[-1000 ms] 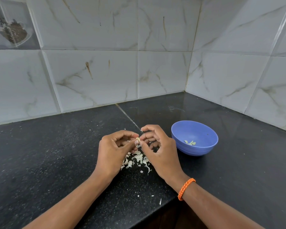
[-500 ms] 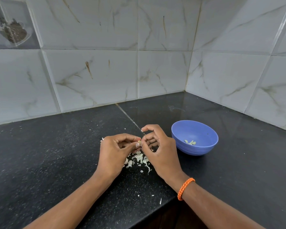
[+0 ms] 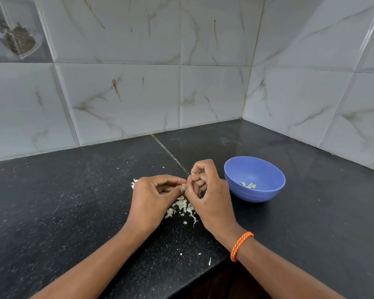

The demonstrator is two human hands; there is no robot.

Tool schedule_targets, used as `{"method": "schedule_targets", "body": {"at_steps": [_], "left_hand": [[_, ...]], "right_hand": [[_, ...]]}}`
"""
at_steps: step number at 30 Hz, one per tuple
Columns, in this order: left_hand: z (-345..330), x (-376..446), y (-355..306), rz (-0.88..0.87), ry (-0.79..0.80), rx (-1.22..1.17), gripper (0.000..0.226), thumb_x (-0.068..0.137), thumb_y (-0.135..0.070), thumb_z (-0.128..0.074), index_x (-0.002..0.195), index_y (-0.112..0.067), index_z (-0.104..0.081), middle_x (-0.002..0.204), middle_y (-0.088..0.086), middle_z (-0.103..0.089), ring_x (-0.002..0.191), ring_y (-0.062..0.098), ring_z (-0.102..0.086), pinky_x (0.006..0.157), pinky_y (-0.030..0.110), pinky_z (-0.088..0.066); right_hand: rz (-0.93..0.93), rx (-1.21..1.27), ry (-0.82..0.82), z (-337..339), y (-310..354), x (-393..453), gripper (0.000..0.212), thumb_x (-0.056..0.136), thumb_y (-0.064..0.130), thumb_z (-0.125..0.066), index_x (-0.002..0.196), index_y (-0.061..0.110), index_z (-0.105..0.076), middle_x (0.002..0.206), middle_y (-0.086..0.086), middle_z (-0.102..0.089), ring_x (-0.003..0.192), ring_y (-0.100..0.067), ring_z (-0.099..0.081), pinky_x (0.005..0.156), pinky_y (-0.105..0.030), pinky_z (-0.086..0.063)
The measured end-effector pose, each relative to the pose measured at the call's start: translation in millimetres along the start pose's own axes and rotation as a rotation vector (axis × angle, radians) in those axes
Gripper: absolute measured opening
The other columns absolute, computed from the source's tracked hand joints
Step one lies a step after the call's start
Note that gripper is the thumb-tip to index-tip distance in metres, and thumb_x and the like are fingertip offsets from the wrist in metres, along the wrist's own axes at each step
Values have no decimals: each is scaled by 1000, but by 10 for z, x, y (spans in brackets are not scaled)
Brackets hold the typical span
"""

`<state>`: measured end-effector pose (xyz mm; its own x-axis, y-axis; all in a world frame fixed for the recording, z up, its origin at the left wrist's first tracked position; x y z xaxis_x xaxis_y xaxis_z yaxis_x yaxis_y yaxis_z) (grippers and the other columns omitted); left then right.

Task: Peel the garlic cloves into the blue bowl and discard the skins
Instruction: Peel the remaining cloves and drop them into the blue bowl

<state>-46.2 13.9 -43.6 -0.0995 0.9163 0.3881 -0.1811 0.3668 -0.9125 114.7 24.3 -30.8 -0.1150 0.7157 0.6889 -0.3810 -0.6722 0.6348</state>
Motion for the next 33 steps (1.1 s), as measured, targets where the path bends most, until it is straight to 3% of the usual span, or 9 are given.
{"method": "schedule_targets", "body": {"at_steps": [3,6,8,12,19,27,33], "left_hand": [[-19,-3,19,28,15,-42,12,91,-3,-84,100,-11,-86,90,3,-84,88,22,-83,86,34,-66],[-20,12,30,46,30,-99,12,90,-4,-84,102,-8,-85,92,7,-84,90,25,-83,89,39,-66],[-11,22,26,50,32,-140,12,89,-5,-85,101,-6,-84,92,10,-83,89,28,-83,88,38,-67],[13,14,36,70,1,-220,14,88,-6,-85,101,-3,-81,90,16,-81,87,36,-81,84,39,-68],[54,36,34,69,-48,-238,14,85,-3,-87,98,-4,-81,90,15,-81,86,29,-81,85,35,-67],[38,15,58,102,-37,-246,19,79,-8,-91,95,-4,-81,91,15,-82,89,31,-82,87,36,-66],[-8,13,73,107,-3,-282,11,88,-5,-83,99,-2,-84,91,19,-82,90,38,-81,85,38,-68]], "right_hand": [[3,-30,-1,0,2,-11,37,92,3,-73,107,24,-46,66,0,-55,56,-24,-51,55,-39,-47],[7,-56,-6,7,13,-9,33,94,6,-72,107,23,-47,61,4,-48,55,-24,-46,53,-24,-39],[3,-36,-4,5,11,-11,26,99,10,-68,110,25,-50,63,5,-53,57,-20,-51,57,-23,-42],[-34,-4,-5,31,-31,-23,20,112,17,-52,127,28,-58,87,11,-72,82,-14,-70,71,-32,-54],[-49,71,52,-22,11,-9,29,98,16,-77,122,23,-64,100,12,-68,91,-18,-70,70,-36,-60],[-56,100,27,5,-22,-6,32,97,9,-77,123,23,-65,98,13,-70,90,-18,-70,69,-32,-59],[-95,151,-21,67,-41,9,31,96,4,-75,120,22,-66,100,10,-72,94,-17,-71,72,-23,-57]]}}
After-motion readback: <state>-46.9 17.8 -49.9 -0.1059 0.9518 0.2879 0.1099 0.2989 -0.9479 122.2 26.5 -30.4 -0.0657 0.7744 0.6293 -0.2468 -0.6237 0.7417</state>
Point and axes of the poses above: each hand's wrist, its own x-axis towards the middle knuckle, its own z-axis out of the back of the hand, y = z × x, the point moved 7 cm from there along x, towards the middle knuckle
